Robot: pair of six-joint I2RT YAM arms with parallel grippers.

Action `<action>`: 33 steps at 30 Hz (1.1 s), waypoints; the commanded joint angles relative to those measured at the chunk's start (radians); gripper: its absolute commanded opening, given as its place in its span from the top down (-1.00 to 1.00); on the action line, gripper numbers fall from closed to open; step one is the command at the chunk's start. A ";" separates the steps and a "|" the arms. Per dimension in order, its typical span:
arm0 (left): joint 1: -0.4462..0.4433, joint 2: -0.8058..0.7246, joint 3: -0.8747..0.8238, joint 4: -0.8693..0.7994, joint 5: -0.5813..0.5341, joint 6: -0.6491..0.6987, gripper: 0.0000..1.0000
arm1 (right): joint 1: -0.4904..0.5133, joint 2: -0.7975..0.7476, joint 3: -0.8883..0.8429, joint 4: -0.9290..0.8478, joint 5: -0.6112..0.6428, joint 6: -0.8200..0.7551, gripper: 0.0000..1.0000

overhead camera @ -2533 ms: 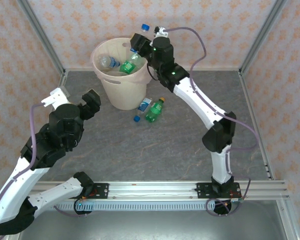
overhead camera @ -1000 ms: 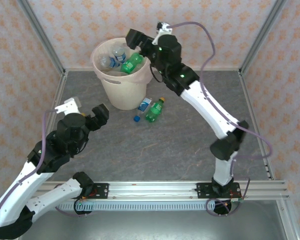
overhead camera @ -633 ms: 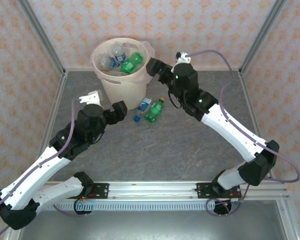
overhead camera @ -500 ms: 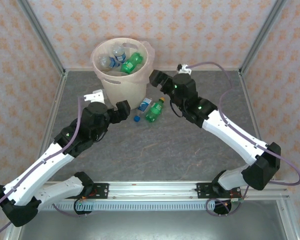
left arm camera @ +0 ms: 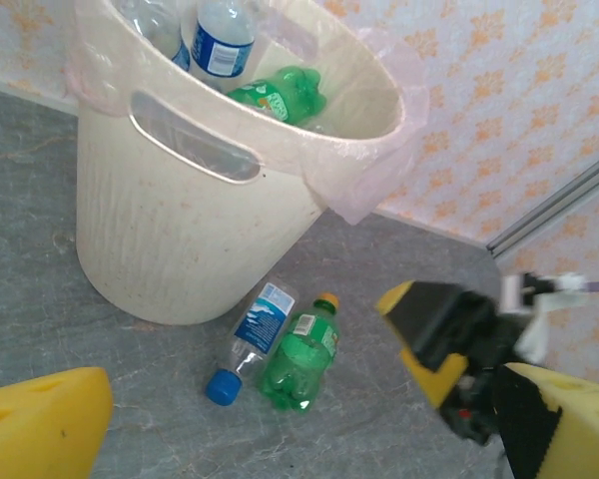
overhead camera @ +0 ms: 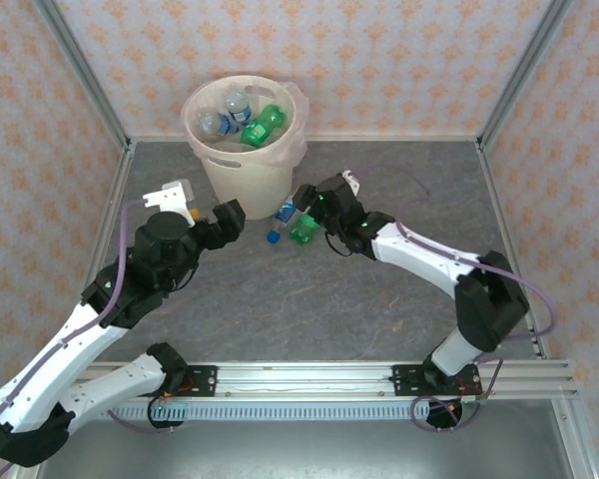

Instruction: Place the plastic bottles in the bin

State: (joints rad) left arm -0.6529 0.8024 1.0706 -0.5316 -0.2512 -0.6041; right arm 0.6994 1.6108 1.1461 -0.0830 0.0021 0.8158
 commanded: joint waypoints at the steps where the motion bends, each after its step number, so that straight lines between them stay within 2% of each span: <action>1: -0.002 -0.027 0.045 -0.052 -0.042 0.012 -0.98 | -0.027 0.064 0.033 -0.003 -0.047 0.068 -0.67; 13: -0.002 -0.049 0.071 -0.099 -0.076 -0.025 -0.98 | -0.098 0.243 0.099 0.000 -0.156 0.066 -0.59; 21: -0.002 -0.044 0.078 -0.116 -0.091 -0.035 -0.98 | -0.111 0.346 0.149 -0.036 -0.164 0.075 -0.50; 33: -0.001 -0.036 0.076 -0.107 -0.094 -0.030 -0.98 | -0.121 0.402 0.158 -0.047 -0.178 0.065 -0.42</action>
State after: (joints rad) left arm -0.6529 0.7635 1.1263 -0.6235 -0.3225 -0.6308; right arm 0.5854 1.9892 1.2758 -0.1040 -0.1814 0.8829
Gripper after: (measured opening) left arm 0.990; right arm 0.717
